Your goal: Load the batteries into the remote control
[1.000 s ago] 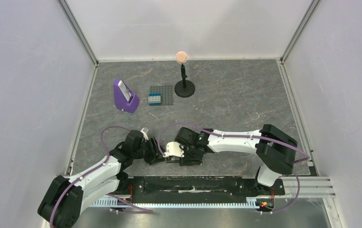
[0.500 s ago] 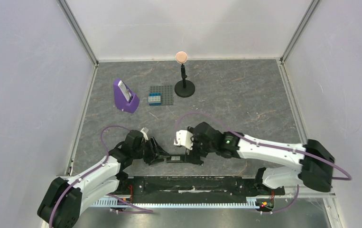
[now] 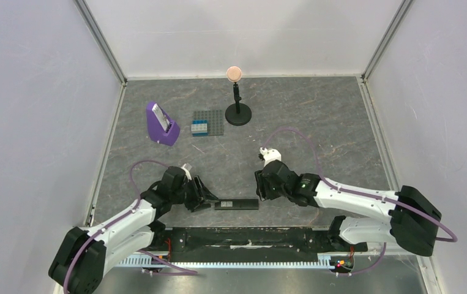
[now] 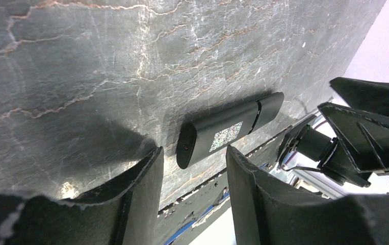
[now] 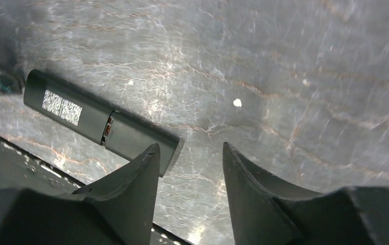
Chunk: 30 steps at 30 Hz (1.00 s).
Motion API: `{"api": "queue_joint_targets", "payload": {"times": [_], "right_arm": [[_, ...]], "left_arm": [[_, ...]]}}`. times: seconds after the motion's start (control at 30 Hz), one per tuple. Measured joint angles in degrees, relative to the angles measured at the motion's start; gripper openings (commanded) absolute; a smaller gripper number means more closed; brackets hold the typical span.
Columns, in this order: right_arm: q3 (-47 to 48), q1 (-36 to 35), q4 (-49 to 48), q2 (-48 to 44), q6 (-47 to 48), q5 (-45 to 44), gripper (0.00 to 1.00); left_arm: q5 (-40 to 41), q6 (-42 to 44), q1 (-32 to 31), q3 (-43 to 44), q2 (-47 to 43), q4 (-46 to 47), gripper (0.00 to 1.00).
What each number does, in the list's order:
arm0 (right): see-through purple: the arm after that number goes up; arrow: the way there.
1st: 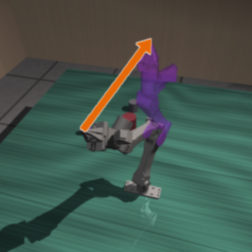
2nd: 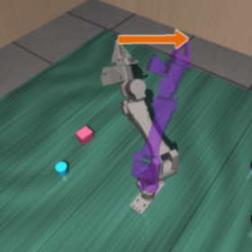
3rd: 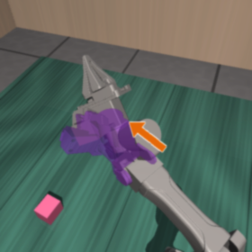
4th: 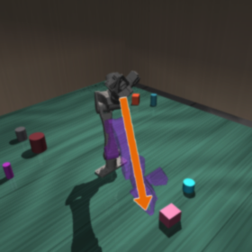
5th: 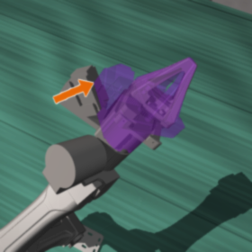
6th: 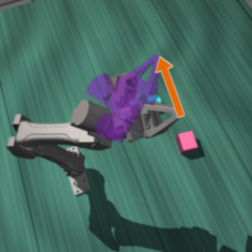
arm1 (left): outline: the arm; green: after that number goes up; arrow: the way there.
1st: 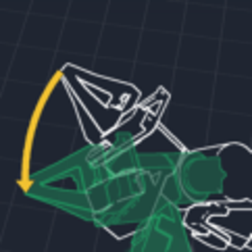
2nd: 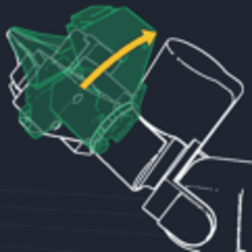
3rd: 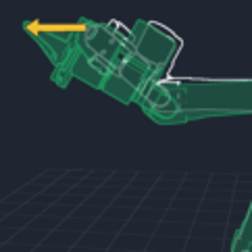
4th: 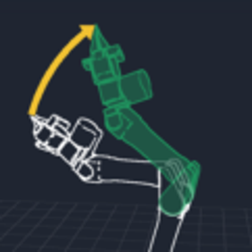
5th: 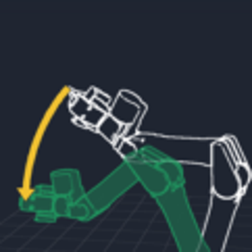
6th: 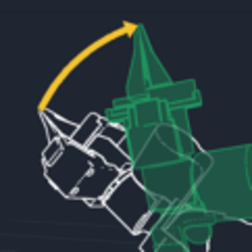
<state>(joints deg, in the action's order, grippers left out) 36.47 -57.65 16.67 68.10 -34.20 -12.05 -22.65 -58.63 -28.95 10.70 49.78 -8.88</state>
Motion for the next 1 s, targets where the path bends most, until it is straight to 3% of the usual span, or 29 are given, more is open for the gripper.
{"api": "queue_joint_targets", "payload": {"times": [0.4,0.7,1.0], "right_arm": [[-0.2,-5.1,1.6,8.2,-17.2,-1.1,0.48],[0.5,-6.3,1.4,10.0,-21.5,-0.9,0.32],[1.0,-6.4,0.7,10.8,-22.8,-0.2,0.27]], "left_arm": [[-1.0,1.6,0.0,1.1,3.2,1.4,0.55],[-2.1,2.0,0.0,1.3,5.1,3.1,0.51],[-3.0,2.1,0.0,1.3,6.5,3.3,0.41]]}}
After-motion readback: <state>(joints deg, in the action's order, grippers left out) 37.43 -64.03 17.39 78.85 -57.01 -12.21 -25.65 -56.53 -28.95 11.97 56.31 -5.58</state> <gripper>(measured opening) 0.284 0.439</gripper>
